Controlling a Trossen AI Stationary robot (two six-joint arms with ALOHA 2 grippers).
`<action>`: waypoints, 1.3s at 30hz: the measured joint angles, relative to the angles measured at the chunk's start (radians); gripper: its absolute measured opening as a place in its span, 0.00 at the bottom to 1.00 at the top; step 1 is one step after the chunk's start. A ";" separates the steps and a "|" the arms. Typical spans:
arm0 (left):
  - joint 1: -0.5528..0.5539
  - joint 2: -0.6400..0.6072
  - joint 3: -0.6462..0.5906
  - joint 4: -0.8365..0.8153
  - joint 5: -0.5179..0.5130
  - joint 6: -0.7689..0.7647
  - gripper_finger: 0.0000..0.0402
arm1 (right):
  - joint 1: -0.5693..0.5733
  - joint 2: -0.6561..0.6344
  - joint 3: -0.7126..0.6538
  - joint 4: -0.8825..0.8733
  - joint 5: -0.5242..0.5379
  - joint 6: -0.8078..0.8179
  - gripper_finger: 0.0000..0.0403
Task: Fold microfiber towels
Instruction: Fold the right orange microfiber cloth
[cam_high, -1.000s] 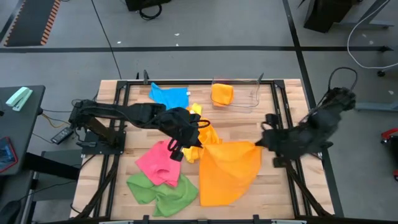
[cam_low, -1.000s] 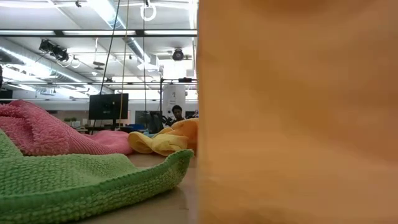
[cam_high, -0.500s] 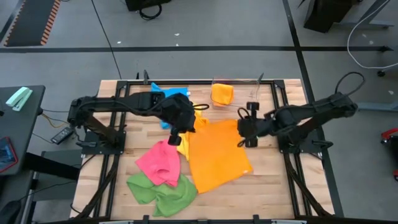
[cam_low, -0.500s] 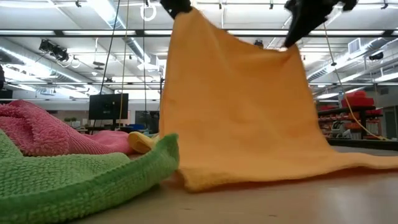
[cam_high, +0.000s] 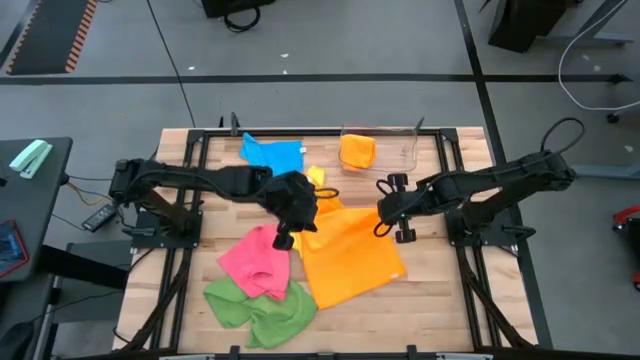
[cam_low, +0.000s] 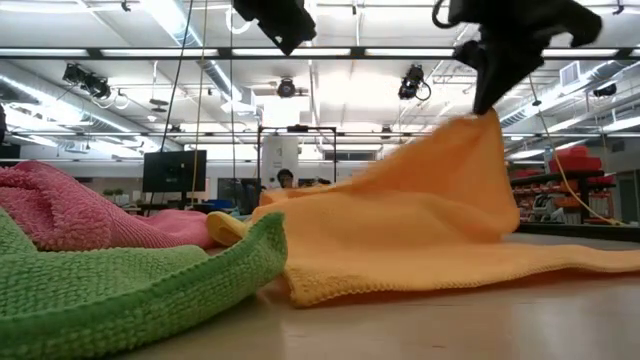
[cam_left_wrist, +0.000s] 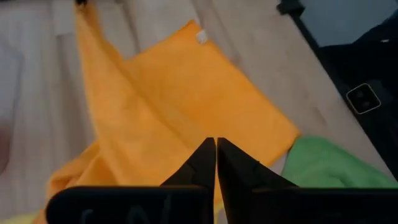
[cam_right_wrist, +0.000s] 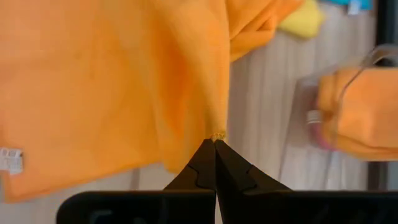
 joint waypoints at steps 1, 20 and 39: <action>-0.012 0.000 -0.019 0.035 0.000 -0.004 0.03 | 0.007 0.000 -0.014 0.002 0.000 0.007 0.01; -0.220 0.039 -0.337 0.392 -0.429 0.129 0.44 | 0.027 0.000 -0.117 0.168 -0.006 0.073 0.01; -0.259 0.174 -0.388 0.490 -0.514 0.056 0.31 | 0.027 0.000 -0.117 0.209 -0.007 0.101 0.01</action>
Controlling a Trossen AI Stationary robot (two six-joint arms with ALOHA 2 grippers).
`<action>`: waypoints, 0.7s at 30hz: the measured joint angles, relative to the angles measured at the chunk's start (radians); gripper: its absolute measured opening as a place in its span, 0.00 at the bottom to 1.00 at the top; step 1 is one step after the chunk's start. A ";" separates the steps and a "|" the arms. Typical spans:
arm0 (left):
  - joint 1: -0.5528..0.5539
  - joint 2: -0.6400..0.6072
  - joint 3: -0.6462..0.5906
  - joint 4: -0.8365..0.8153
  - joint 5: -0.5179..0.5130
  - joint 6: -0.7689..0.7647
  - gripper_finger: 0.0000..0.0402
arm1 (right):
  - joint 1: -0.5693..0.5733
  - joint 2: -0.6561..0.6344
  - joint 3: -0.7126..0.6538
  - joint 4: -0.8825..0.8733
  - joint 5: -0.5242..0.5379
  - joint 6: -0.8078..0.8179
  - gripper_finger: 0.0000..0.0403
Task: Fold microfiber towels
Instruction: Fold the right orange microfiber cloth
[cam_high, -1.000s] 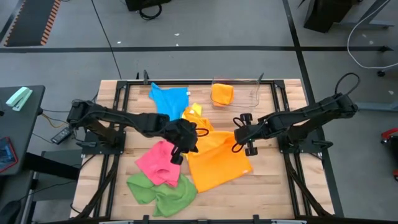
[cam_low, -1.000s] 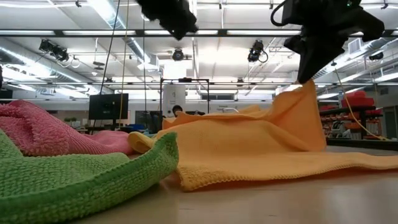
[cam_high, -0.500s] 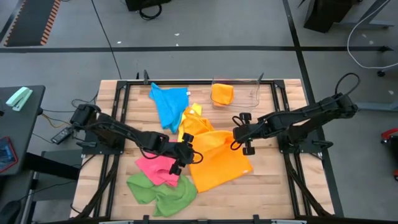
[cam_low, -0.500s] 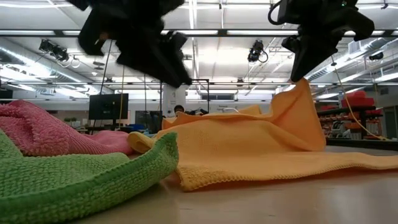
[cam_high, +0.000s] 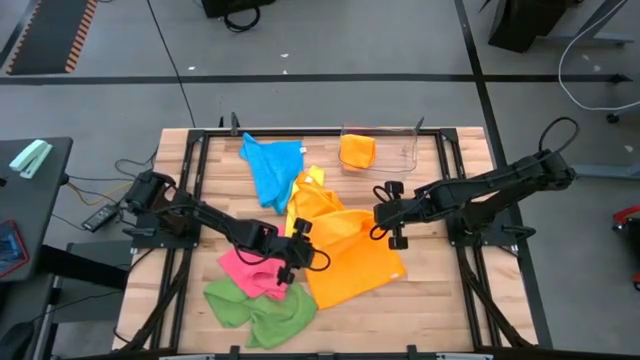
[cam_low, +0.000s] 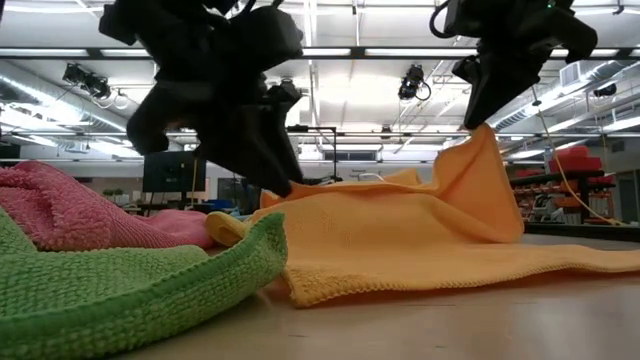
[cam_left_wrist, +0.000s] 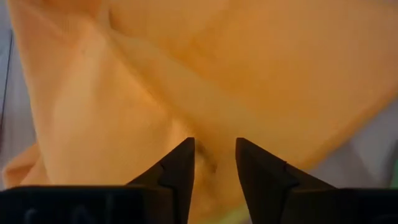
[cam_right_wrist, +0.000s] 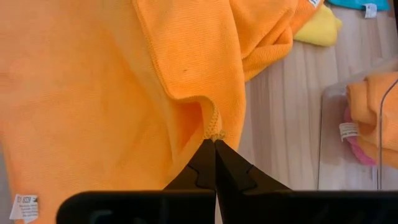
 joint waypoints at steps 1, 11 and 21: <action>0.000 -0.001 0.000 -0.004 -0.010 -0.001 0.30 | 0.000 0.000 0.000 0.002 -0.003 0.000 0.01; 0.002 -0.003 0.000 -0.011 -0.033 -0.016 0.20 | 0.000 0.000 0.000 0.014 -0.006 0.004 0.01; 0.010 -0.021 0.016 -0.067 -0.028 -0.049 0.03 | 0.000 0.000 0.000 0.014 -0.007 -0.004 0.01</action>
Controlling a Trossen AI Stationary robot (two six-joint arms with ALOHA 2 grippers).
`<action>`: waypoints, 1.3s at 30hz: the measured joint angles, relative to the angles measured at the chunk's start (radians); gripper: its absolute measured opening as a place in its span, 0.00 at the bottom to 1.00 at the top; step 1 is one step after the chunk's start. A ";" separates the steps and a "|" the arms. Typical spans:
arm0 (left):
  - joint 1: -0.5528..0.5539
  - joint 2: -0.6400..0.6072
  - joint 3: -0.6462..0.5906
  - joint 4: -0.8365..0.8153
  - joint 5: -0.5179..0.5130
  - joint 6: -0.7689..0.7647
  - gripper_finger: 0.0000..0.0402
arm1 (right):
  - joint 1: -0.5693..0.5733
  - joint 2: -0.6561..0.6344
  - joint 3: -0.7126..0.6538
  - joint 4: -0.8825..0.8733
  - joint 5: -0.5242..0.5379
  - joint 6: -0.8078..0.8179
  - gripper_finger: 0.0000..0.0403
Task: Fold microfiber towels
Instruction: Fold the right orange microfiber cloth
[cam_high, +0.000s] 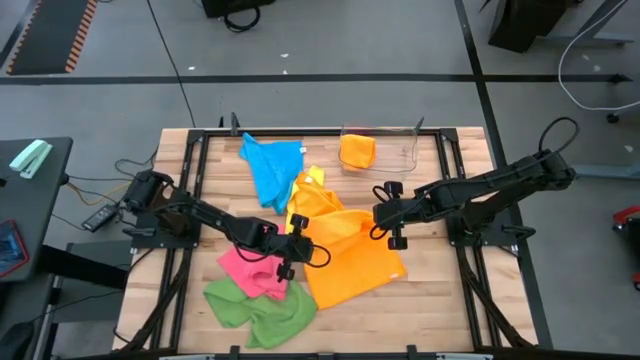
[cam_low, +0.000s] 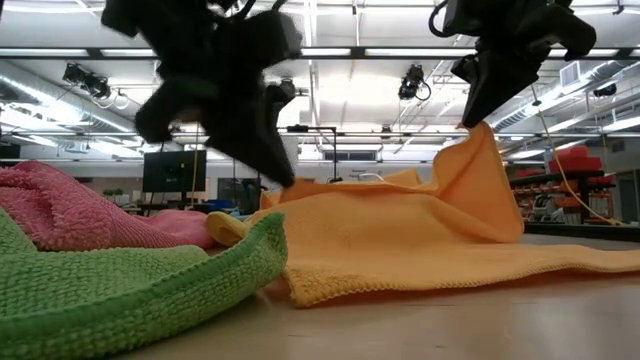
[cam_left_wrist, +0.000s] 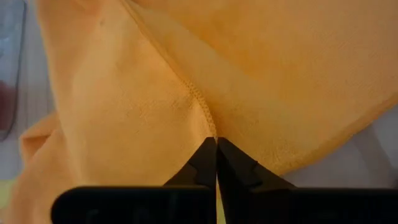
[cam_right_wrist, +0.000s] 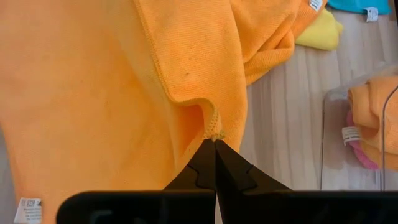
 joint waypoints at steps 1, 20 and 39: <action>-0.002 -0.010 0.011 -0.001 0.013 0.000 0.02 | 0.000 -0.002 0.000 -0.001 -0.005 -0.010 0.01; -0.005 -0.084 0.072 0.046 0.285 -0.138 0.03 | 0.093 -0.005 0.029 -0.171 -0.041 -0.385 0.01; -0.091 0.089 0.072 0.235 0.287 -0.340 0.02 | 0.293 0.000 -0.143 0.029 -0.025 -0.369 0.01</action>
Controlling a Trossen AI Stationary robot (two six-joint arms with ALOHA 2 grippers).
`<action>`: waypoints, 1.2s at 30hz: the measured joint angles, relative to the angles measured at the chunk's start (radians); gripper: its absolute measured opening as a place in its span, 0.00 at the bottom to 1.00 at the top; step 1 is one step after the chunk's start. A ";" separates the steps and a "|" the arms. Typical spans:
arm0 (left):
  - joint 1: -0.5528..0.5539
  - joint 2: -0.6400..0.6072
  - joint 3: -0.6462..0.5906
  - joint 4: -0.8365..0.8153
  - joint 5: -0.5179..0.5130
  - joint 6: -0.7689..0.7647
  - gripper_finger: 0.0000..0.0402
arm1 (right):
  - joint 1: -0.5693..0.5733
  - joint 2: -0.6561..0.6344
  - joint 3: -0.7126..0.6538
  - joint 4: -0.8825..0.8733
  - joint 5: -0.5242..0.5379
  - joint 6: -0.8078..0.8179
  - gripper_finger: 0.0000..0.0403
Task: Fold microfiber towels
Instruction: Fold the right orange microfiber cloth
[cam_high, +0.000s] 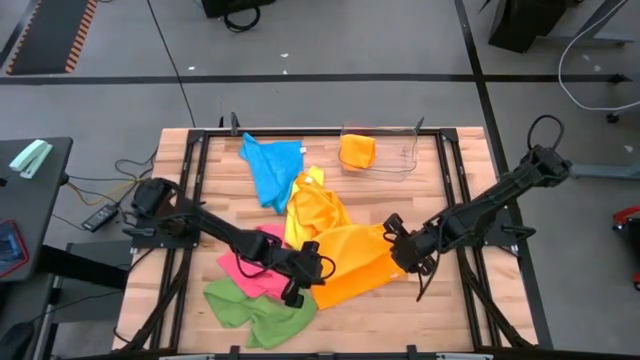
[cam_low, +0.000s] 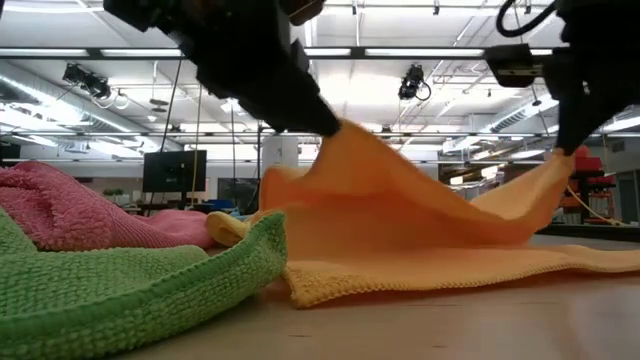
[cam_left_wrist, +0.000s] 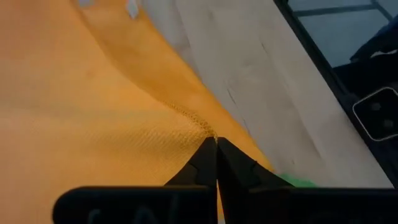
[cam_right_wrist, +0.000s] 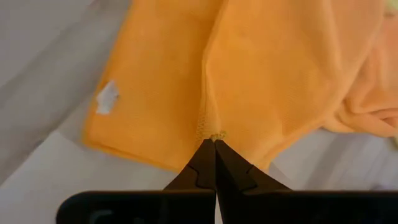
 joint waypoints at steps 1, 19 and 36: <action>-0.005 0.009 0.000 0.005 0.000 -0.005 0.03 | 0.009 0.000 -0.002 -0.009 -0.001 0.011 0.01; -0.094 0.147 -0.001 0.185 0.000 -0.110 0.06 | 0.063 0.034 -0.058 0.120 -0.052 0.143 0.01; -0.098 0.214 0.000 0.208 0.000 -0.109 0.07 | 0.076 0.060 -0.066 0.103 -0.149 0.270 0.12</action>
